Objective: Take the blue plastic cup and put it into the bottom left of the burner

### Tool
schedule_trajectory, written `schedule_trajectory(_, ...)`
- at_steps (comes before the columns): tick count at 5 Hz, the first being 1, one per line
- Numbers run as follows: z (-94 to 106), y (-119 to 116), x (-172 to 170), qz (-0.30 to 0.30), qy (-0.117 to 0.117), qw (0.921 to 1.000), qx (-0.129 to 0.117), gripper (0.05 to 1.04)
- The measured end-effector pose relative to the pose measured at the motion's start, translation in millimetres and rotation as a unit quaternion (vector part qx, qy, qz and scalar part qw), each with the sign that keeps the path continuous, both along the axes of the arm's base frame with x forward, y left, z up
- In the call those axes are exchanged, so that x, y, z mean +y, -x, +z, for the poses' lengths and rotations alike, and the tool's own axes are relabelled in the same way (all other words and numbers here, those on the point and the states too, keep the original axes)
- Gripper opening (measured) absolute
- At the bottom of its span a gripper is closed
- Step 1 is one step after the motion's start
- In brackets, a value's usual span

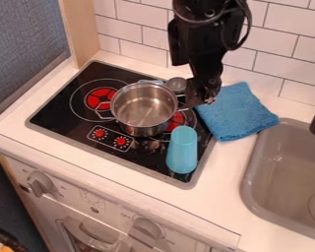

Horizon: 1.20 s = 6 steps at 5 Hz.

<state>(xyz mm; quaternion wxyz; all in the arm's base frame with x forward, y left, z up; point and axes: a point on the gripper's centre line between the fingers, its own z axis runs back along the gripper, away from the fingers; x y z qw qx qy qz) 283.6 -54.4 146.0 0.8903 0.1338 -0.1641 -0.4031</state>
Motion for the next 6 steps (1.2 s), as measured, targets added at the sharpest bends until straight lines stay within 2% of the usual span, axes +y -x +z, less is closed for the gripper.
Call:
schedule_trajectory(1, -6.5, 2, 0, 0.005, -0.001, 0.9999, 0.013, 1.000)
schedule_trajectory(2, -16.8, 7, 5, 0.059, 0.007, 0.9971, 0.048, 1.001)
schedule_trajectory(3, -16.5, 5, 6, 0.103, 0.030, 0.9920, 0.066, 1.001)
schedule_trajectory(4, -16.6, 2, 7, 0.149, 0.099, 0.9825, 0.054, 1.001)
schedule_trajectory(5, -15.9, 0, 4, 0.228, 0.140, 0.9627, 0.042, 1.000)
schedule_trajectory(6, -24.7, 1, 2, 0.263, 0.169, 0.9498, 0.017, 1.001)
